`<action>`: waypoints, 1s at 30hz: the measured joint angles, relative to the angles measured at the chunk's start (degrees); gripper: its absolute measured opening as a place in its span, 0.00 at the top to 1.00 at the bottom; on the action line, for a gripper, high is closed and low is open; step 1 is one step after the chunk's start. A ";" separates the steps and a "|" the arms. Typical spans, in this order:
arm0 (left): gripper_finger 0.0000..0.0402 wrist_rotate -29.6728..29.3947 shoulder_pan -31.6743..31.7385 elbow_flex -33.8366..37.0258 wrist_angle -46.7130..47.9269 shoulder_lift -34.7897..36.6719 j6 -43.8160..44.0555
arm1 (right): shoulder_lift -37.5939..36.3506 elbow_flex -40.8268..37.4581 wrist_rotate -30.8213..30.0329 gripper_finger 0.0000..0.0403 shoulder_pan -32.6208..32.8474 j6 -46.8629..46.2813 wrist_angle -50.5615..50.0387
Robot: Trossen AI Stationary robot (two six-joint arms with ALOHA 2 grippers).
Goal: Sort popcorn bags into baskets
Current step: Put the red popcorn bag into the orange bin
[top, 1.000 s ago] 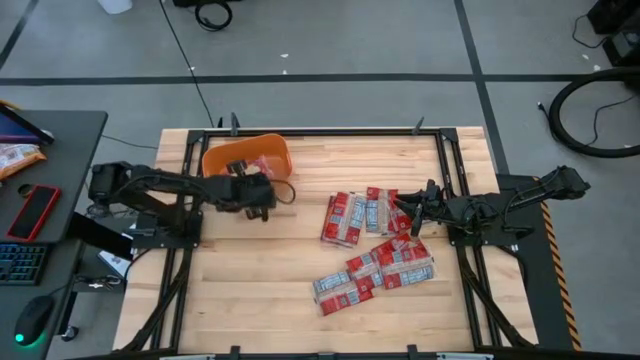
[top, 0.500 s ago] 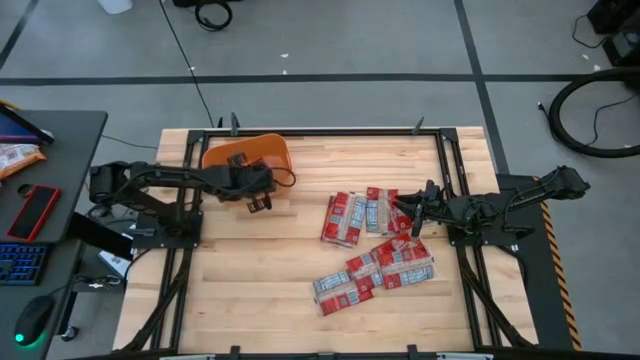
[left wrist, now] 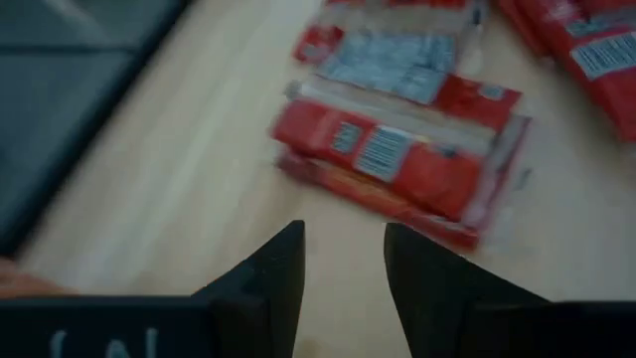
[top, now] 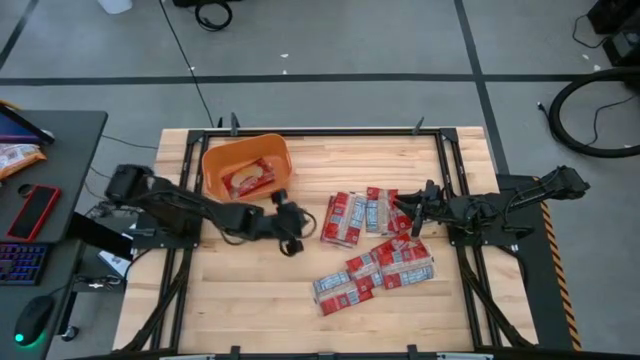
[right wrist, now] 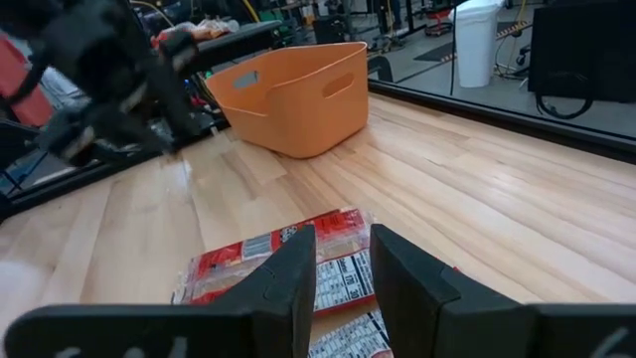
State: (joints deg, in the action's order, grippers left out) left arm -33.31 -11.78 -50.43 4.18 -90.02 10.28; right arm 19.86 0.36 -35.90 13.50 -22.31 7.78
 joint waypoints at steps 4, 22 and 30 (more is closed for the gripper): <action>0.64 2.53 0.04 -7.81 2.51 -8.28 4.60 | 0.02 0.00 0.00 0.74 0.00 0.00 0.33; 0.64 14.89 9.35 -30.04 4.93 -32.39 13.02 | 0.00 0.00 0.02 0.74 0.00 0.00 0.32; 0.65 22.30 7.54 -30.46 18.35 -31.27 -8.49 | 0.00 0.00 0.02 0.74 0.00 0.00 0.36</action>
State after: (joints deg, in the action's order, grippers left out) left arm -11.01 -4.23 -80.89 22.53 -121.29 1.80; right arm 19.86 0.36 -35.88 13.50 -22.31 8.14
